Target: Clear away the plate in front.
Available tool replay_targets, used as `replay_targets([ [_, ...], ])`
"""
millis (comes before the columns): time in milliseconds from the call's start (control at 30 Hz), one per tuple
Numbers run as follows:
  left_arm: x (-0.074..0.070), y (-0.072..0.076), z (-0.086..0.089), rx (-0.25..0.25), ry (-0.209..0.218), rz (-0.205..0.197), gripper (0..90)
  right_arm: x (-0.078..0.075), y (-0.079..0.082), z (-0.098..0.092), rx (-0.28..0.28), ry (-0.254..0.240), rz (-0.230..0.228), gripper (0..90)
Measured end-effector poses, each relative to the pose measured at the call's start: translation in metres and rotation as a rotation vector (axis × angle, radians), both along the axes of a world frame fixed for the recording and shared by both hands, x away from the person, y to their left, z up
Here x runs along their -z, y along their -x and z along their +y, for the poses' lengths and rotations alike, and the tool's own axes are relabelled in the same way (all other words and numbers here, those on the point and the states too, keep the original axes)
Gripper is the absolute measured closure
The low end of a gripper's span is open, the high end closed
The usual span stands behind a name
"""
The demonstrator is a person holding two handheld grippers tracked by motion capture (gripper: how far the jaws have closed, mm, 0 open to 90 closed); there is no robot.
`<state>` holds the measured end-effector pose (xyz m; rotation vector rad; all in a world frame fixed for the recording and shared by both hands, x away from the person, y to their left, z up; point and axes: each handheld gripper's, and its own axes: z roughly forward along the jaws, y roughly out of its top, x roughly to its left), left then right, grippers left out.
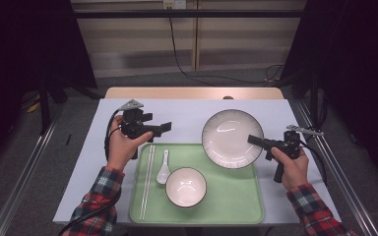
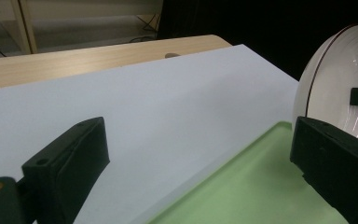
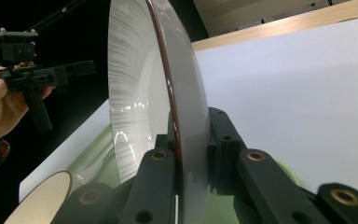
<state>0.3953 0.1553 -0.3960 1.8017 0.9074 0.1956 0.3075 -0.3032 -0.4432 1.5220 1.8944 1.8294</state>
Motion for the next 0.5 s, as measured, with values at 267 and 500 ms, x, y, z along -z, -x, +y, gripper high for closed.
replay_targets([
  [267, 0.006, 0.006, 0.017, -0.02, 0.001, -0.003, 2.2, 0.003, 0.0, -0.001, -0.001, -0.004, 0.024, 81.7],
  [500, 0.013, 0.013, 0.03, -0.037, -0.007, -0.012, 2.0, 0.004, 0.0, 0.0, -0.003, -0.008, 0.045, 81.6],
])
